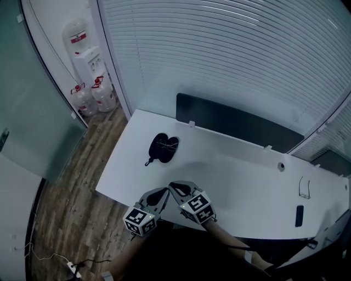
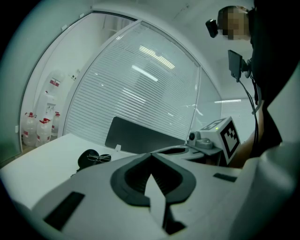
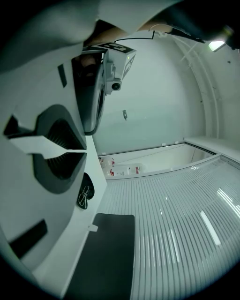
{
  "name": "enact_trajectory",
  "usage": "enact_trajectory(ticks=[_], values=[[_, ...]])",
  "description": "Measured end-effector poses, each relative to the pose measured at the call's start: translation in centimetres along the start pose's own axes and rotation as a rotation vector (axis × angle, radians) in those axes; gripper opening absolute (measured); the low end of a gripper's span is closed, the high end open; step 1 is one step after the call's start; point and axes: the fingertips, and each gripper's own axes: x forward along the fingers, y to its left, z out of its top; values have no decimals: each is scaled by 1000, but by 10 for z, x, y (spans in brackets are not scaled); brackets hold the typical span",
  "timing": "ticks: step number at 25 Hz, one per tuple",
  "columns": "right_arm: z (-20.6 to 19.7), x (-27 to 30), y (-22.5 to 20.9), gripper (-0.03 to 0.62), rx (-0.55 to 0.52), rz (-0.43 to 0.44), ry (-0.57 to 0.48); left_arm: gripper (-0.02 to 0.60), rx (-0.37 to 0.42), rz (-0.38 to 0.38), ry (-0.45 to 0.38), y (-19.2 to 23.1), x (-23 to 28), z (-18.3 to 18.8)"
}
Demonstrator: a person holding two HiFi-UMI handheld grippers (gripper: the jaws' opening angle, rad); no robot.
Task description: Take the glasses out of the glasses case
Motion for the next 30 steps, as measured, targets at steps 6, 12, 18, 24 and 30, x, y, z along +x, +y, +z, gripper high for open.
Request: enact_trajectory(ticks=[6,12,18,24,30], values=[[6,15,-16,18,-7,-39,19,6,11,-36,15,14,11,9],[7,30,-32,18,-15,-69,51,6,1,-74,20,23,19,11],[11,45,-43,19,-41,-83,73,6,-26,-110,29,36,30,11],[13,57,-57,21,-51,-87,106,6,-33,-131,34,49,42,14],[11,65,-70,27,-60,-98,142,6,-65,-134,39,60,52,12]])
